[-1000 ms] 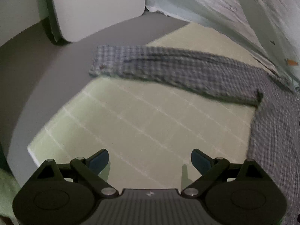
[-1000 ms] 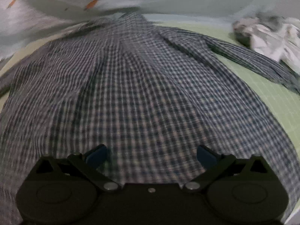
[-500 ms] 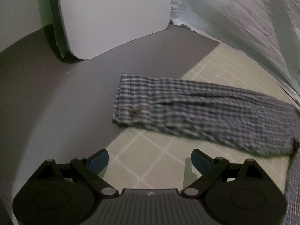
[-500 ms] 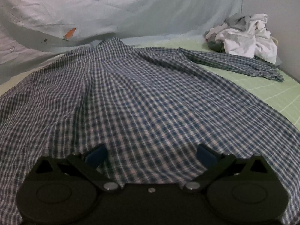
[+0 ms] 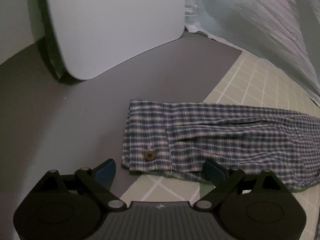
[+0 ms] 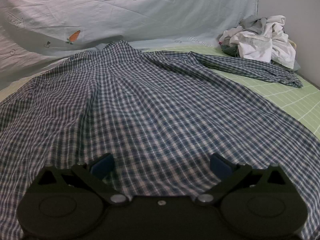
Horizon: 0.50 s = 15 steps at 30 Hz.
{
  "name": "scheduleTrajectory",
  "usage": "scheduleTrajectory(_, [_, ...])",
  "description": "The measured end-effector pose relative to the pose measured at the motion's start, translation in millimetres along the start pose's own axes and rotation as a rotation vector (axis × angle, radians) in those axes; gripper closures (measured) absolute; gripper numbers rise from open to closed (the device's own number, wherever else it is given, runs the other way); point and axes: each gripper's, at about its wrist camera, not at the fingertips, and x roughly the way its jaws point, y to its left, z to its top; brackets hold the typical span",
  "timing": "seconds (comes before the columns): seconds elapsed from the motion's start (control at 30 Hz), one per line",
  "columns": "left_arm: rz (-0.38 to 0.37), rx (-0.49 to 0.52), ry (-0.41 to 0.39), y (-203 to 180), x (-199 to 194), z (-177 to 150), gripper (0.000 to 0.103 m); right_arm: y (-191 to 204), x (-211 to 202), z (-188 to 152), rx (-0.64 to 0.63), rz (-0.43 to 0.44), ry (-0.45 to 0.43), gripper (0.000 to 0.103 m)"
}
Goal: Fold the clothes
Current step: 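Grasp the sleeve cuff with the left gripper, then fold the held sleeve with the left gripper across the shirt body and release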
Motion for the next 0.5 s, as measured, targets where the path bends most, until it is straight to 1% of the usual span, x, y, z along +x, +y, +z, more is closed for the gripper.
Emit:
scheduleTrajectory(0.03, [0.003,0.005,-0.005,0,0,0,0.014,0,0,0,0.000,0.000,0.000,0.000])
scheduleTrajectory(0.07, [0.012,0.007,-0.011,0,0,1,0.023,0,0,0,0.000,0.000,0.000,0.000])
scheduleTrajectory(0.1, [0.020,0.008,-0.016,0,-1,1,0.027,0,0,0,0.001,-0.001,0.001,0.000])
scheduleTrajectory(0.13, [0.028,0.005,-0.020,0,-1,2,0.034,0,0,0,0.001,-0.001,0.001,0.000])
scheduleTrajectory(0.17, [0.034,-0.003,-0.024,0,-2,2,0.050,0,0,0,0.001,-0.001,0.001,0.000])
scheduleTrajectory(0.2, [0.034,-0.008,-0.028,0,-3,3,0.056,0,0,0,0.001,-0.001,0.000,0.000])
scheduleTrajectory(0.27, [-0.003,-0.013,-0.029,0,-6,5,0.083,0,0,0,0.002,-0.001,0.000,0.000])
scheduleTrajectory(0.37, [-0.014,0.008,-0.070,-7,-18,8,0.088,0,0,0,0.003,0.000,0.000,0.000])
scheduleTrajectory(0.43, [-0.025,0.040,-0.103,-16,-31,11,0.089,0,0,0,0.004,0.001,0.000,0.000])
scheduleTrajectory(0.5, [-0.054,0.067,-0.136,-26,-46,14,0.089,0,0,0,0.004,0.002,0.000,0.000])
